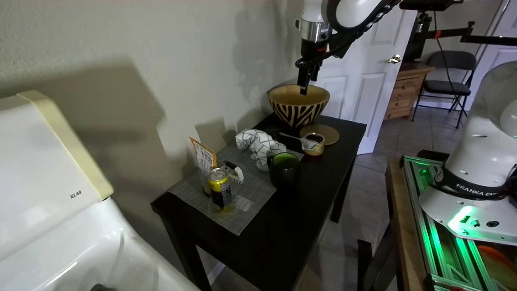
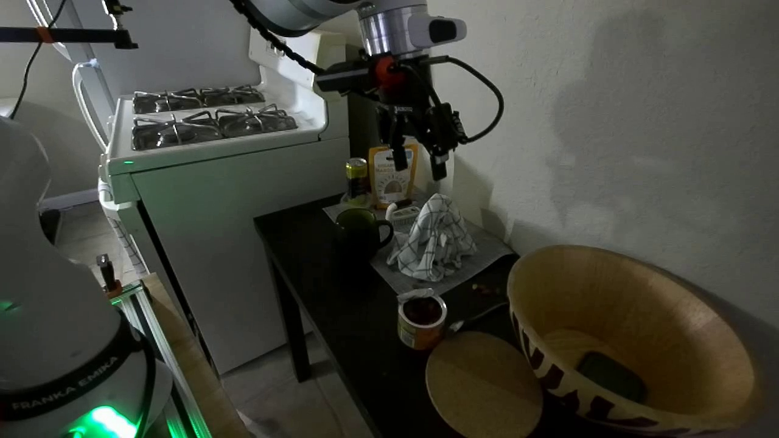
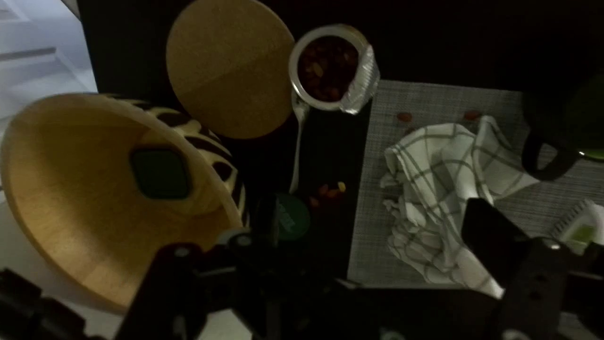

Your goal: Put that caan into the bowl

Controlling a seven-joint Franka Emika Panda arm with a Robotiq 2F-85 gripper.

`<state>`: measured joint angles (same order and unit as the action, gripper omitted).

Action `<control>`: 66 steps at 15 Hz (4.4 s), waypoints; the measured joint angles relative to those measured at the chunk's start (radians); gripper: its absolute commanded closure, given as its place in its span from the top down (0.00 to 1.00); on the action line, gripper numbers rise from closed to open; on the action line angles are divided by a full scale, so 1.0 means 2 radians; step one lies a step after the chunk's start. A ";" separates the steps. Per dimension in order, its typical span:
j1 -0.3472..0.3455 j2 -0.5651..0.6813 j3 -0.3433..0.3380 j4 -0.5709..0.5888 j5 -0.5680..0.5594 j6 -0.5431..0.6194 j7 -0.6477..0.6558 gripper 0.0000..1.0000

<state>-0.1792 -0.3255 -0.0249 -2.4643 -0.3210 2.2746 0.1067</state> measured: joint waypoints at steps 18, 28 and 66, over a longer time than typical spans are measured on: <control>0.117 0.091 0.097 0.071 0.082 0.043 0.174 1.00; 0.149 0.226 0.111 0.182 0.160 0.011 0.338 1.00; 0.251 0.411 0.033 0.337 0.095 0.014 0.353 0.95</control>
<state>0.3234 0.4969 0.0419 -1.7893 -0.1306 2.3033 0.8127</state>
